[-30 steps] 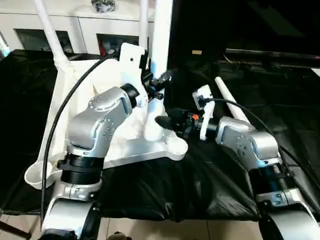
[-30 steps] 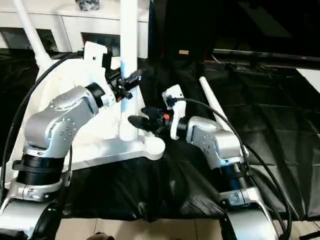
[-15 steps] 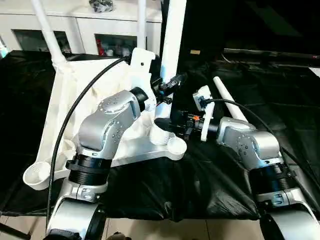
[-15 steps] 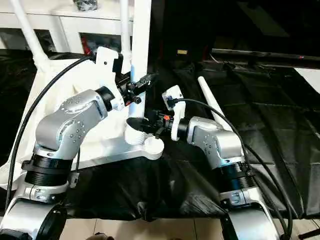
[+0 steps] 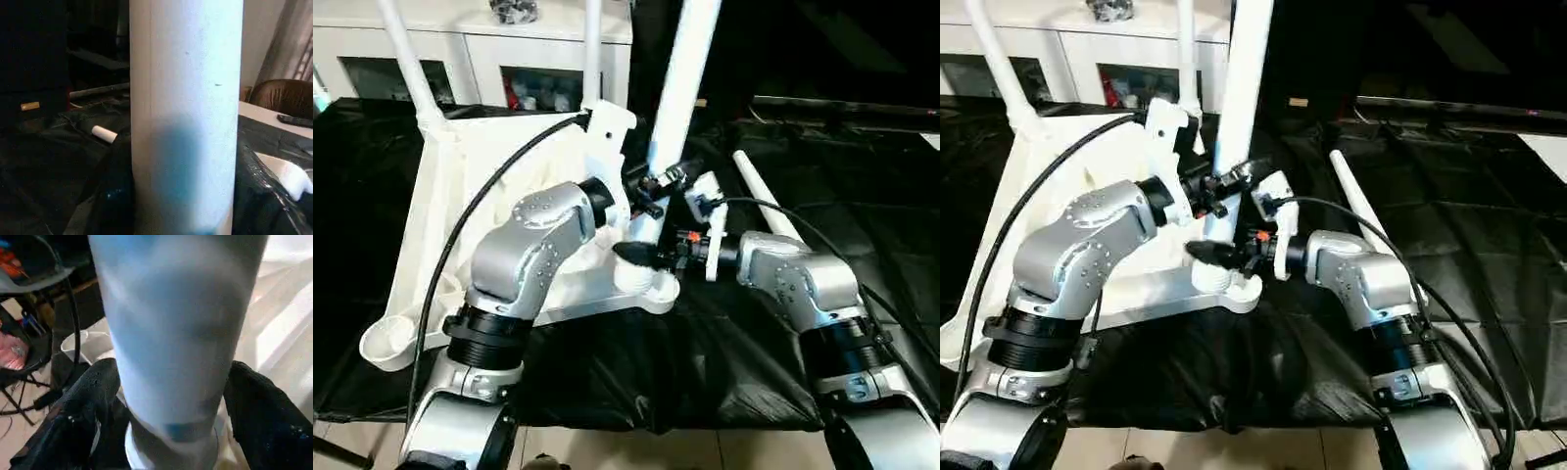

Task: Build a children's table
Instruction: Pick table leg

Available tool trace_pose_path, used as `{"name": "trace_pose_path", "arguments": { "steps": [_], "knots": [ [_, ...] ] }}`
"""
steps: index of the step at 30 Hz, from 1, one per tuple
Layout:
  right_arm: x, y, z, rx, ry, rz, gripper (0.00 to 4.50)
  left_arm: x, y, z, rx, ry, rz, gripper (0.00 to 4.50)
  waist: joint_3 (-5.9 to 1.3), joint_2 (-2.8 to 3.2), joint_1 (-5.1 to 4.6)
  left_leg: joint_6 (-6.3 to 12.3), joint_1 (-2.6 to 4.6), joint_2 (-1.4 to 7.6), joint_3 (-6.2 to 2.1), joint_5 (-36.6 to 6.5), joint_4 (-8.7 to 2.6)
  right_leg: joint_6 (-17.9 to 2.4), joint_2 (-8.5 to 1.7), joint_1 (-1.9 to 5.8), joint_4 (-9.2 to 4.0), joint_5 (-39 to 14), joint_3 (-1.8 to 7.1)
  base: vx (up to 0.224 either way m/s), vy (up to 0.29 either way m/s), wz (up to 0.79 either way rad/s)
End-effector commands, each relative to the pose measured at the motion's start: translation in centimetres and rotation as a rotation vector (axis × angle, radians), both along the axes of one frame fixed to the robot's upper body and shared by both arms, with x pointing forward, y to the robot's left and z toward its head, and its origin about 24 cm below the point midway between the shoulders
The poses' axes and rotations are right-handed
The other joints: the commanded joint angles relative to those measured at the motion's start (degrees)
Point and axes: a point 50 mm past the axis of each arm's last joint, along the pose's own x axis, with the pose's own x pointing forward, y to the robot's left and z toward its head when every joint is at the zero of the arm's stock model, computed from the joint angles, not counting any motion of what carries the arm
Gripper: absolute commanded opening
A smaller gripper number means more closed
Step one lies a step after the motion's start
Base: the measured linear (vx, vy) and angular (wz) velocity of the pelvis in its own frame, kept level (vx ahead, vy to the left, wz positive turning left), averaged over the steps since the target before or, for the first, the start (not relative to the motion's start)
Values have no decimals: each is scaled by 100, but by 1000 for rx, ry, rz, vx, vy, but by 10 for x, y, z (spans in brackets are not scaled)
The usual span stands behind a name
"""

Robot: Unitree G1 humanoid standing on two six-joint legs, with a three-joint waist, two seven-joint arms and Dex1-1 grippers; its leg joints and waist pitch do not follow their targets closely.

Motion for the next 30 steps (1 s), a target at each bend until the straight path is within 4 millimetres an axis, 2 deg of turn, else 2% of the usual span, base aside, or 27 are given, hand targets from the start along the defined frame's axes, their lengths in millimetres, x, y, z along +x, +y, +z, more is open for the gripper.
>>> {"name": "trace_pose_path", "arguments": {
  "steps": [1, 7, 8, 13, 17, 24, 25, 30],
  "knots": [
    [1, 0, 1, -25, -5, 9, 313, -2, -3, 2, 12, -8, -25, 185, -442, -42, -1, -151, 121, 233, -125, -1354, -415, -849, -308, 269, -447, -1922, 236, 0, 0, 0],
    [2, -1, 2, -21, -8, 6, 257, -1, -4, 2, 27, -12, -41, 185, -447, -43, -1, -132, 121, 230, -119, -1286, -410, -913, -302, 275, -429, -1754, 237, 0, 0, 0],
    [2, 0, 2, -17, -8, 6, 245, -2, -5, 1, 33, -9, -53, 185, -447, -6, -5, -151, 121, 229, -122, -1312, -413, -922, -297, 275, -433, -1735, 237, 0, 0, 0],
    [1, 0, 1, -13, -7, 8, 203, -2, -5, 0, 31, -3, -55, 185, -451, -20, -4, -146, 128, 231, -119, -1314, -409, -975, -298, 279, -422, -1652, 238, 0, 0, 0],
    [2, 1, 0, -9, -9, 3, 194, -2, -5, 1, 23, 3, -53, 185, -448, -19, -1, -156, 127, 230, -123, -1343, -413, -965, -297, 283, -424, -1699, 235, 0, 0, 0],
    [3, 1, 1, -4, -30, -12, 191, -1, -3, 1, 11, 9, -43, 185, -450, -8, -2, -180, 131, 229, -124, -1381, -412, -955, -298, 280, -429, -1732, 234, 0, 0, 0],
    [4, 1, 1, 5, -25, -10, 247, -1, -3, 1, 11, 9, -43, 185, -450, -6, -3, -177, 133, 231, -125, -1382, -413, -962, -298, 278, -428, -1718, 234, 0, 0, 0],
    [6, 2, 4, 3, -45, -32, 289, -1, -4, 0, 24, 8, -47, 185, -456, 11, -3, -190, 133, 232, -128, -1354, -415, -1004, -294, 283, -411, -1593, 234, 0, 0, 0]
  ]
}}
